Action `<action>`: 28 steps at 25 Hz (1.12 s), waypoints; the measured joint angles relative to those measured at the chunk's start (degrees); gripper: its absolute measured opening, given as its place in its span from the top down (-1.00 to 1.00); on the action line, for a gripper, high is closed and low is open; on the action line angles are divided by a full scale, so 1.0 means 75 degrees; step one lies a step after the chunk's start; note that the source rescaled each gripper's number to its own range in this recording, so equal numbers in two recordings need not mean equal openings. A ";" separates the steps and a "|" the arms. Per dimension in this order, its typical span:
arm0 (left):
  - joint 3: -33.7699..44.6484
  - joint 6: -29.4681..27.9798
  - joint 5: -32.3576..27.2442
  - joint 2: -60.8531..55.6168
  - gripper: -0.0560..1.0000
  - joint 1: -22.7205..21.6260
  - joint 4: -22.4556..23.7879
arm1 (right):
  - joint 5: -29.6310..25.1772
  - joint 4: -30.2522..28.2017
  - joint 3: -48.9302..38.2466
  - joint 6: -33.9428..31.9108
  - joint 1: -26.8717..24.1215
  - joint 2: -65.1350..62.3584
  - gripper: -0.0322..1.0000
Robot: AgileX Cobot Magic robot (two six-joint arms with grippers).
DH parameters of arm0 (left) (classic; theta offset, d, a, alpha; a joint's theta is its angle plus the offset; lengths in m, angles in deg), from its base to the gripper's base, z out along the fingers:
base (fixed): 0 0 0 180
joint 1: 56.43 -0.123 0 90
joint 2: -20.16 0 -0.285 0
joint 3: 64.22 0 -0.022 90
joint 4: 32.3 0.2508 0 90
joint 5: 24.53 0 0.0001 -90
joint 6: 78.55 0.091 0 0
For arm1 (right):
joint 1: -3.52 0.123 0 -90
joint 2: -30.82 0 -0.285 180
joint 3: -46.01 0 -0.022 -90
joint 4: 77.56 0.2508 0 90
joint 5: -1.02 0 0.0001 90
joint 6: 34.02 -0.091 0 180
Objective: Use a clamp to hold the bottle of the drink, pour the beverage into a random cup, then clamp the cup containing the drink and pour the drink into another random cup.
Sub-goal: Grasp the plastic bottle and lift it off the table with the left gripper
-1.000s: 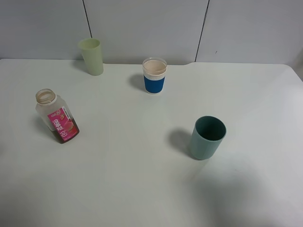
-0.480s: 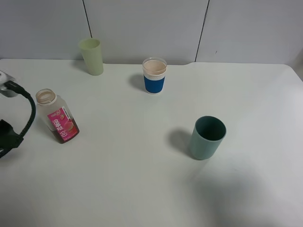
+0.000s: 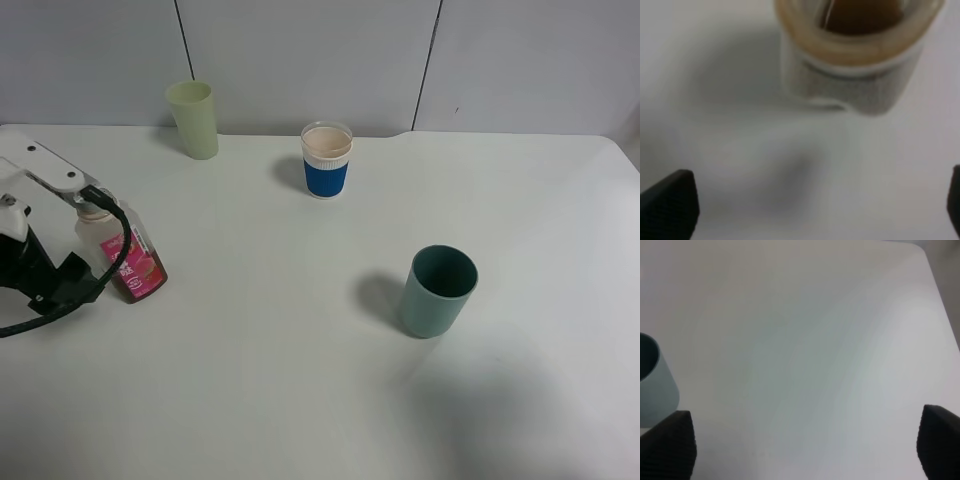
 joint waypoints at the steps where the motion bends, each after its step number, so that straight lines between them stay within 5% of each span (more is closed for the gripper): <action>1: 0.0167 0.0001 0.0255 0.0000 -1.00 0.0000 -0.0028 | 0.0000 0.0000 0.0000 0.0000 0.0000 0.0000 -0.30; 17: 0.2013 -0.0923 0.4695 0.0057 -1.00 0.0000 -0.0150 | 0.0000 0.0000 0.0000 0.0000 0.0000 0.0000 -0.30; 28: 0.2471 -0.1651 0.6007 0.0598 -0.98 0.0000 0.0179 | 0.0000 0.0000 0.0000 0.0000 0.0000 0.0000 -0.30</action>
